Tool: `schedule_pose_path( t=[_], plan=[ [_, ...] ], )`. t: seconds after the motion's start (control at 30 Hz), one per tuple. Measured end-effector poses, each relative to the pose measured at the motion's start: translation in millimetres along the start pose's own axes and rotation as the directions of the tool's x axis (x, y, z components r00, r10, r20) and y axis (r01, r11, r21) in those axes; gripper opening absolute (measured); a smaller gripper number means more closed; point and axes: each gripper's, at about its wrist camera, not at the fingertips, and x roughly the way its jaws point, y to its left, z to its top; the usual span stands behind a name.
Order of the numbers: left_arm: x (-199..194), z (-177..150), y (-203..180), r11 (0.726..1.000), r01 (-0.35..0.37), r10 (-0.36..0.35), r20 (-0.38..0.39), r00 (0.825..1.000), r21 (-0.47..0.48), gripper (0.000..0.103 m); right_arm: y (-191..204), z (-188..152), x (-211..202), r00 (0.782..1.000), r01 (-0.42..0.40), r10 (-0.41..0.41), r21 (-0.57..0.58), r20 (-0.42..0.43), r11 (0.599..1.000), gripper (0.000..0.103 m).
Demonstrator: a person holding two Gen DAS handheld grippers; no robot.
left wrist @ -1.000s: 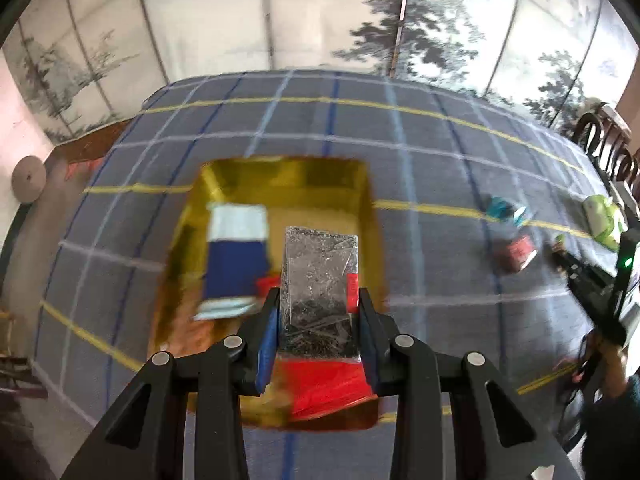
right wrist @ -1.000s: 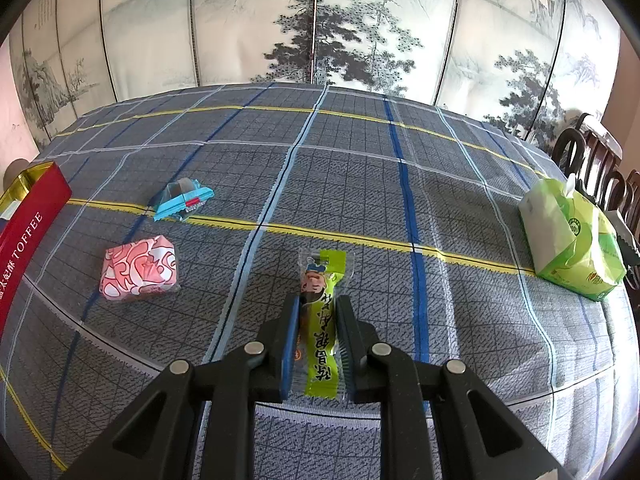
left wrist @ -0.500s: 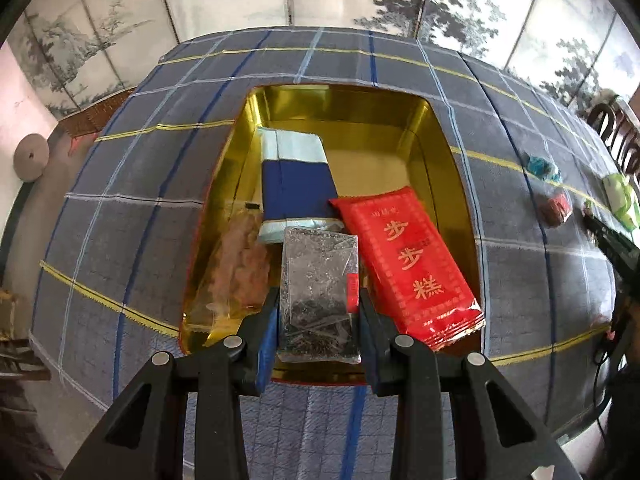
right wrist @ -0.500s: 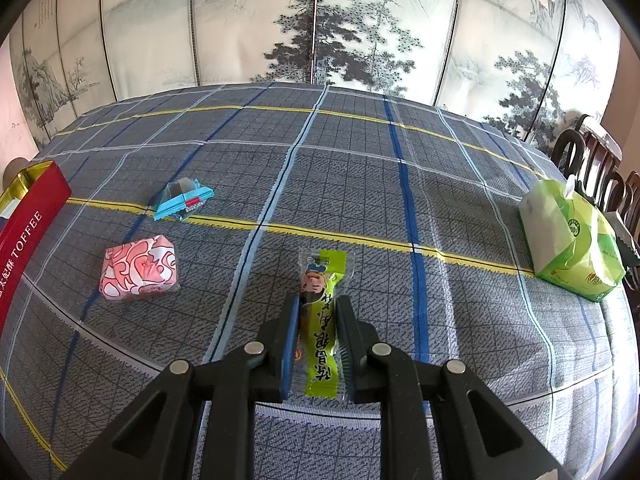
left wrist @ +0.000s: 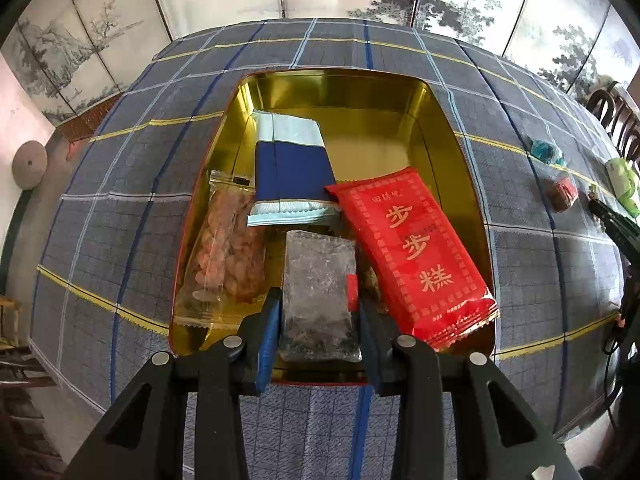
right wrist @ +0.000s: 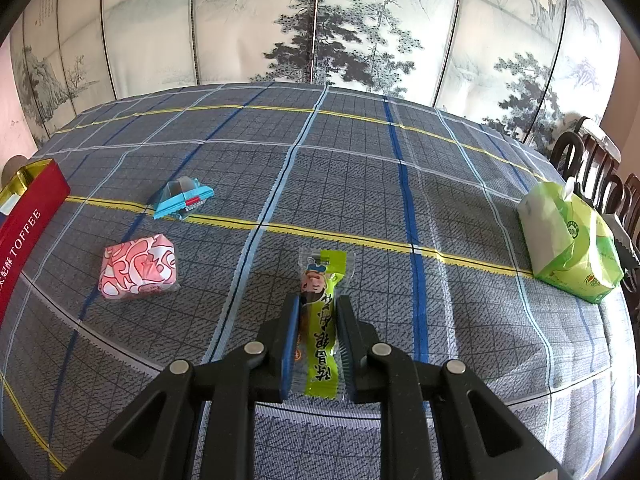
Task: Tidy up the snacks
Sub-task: 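Carry the clear bag into the tin and release it with the left tool, then raise the open left tool away from the tin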
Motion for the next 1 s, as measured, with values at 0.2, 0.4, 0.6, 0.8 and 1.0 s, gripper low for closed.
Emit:
schedule_pose_path(
  t=[0.2,0.4,0.6,0.8,1.0],
  plan=[
    [-2.6,-1.6,-0.3,1.000,-0.003,0.003,0.010,1.000,0.002,0.036,0.2,0.3,0.1,1.000,-0.002,0.002,0.002,0.000,1.000,0.020],
    [-13.8,-3.6,-3.1,1.000,-0.010,0.010,0.054,0.999,0.005,0.046,-0.3,0.1,-0.1,1.000,0.000,0.000,0.000,0.000,1.000,0.020],
    [-17.6,-5.7,-4.3,1.000,-0.021,0.021,0.061,0.998,0.008,0.049,0.7,0.1,-0.1,1.000,0.004,-0.004,-0.003,0.001,1.000,0.020],
    [-29.4,-8.9,-3.7,1.000,-0.008,0.009,0.087,0.996,-0.013,0.055,0.5,0.0,0.0,1.000,-0.002,0.002,0.002,0.000,1.000,0.019],
    [-43.6,-13.6,-11.7,1.000,-0.019,0.019,0.114,0.993,0.000,0.060,-0.5,-0.1,-0.3,1.000,-0.003,0.003,0.002,0.000,1.000,0.019]
  ],
)
